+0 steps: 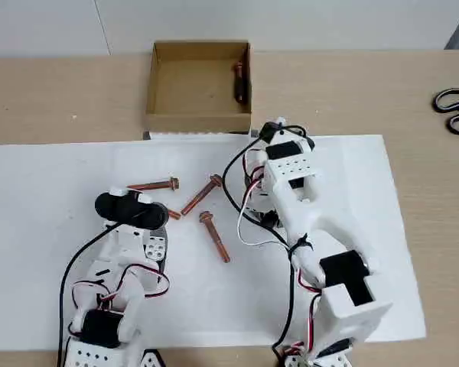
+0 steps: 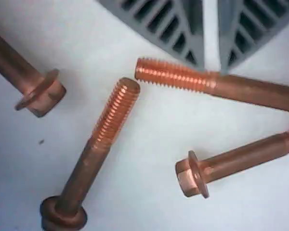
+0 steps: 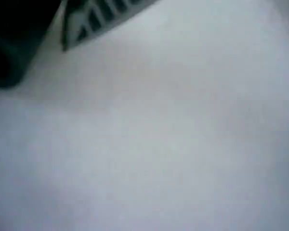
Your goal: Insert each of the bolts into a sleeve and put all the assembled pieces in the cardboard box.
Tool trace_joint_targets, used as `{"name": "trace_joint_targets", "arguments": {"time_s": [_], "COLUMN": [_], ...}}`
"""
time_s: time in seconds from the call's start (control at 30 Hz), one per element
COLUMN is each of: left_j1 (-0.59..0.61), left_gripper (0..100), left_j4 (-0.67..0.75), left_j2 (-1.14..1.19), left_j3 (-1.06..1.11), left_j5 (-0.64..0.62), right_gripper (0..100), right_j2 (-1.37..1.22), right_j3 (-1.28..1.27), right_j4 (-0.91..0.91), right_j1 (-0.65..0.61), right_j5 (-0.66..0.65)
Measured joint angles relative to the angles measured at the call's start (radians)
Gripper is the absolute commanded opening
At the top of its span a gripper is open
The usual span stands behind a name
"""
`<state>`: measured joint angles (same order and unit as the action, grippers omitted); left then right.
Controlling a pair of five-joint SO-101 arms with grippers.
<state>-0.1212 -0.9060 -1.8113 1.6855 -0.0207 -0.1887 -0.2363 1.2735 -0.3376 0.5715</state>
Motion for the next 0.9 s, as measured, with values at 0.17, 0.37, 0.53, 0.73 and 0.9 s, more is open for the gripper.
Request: {"name": "trace_joint_targets", "arguments": {"time_s": [0.17, 0.37, 0.53, 0.73, 0.9], "left_j1": [0.0, 0.0, 0.0, 0.0, 0.0], "left_gripper": [1, 1, 1, 1, 1], "left_j4": [0.0, 0.0, 0.0, 0.0, 0.0], "left_j2": [0.0, 0.0, 0.0, 0.0, 0.0], "left_j3": [0.0, 0.0, 0.0, 0.0, 0.0], "left_j5": [0.0, 0.0, 0.0, 0.0, 0.0], "right_gripper": [11.8, 1.3, 0.2, 0.2, 0.2], "right_j2": [0.008, 0.008, 0.008, 0.02, 0.12], "right_j3": [-0.018, -0.026, -0.026, 0.003, 0.11], "right_j4": [-0.026, -0.034, -0.034, 0.008, 0.115], "right_j1": [0.012, 0.031, 0.035, 0.02, -0.052], "right_j5": [0.002, 0.002, 0.002, -0.023, -0.114]}}
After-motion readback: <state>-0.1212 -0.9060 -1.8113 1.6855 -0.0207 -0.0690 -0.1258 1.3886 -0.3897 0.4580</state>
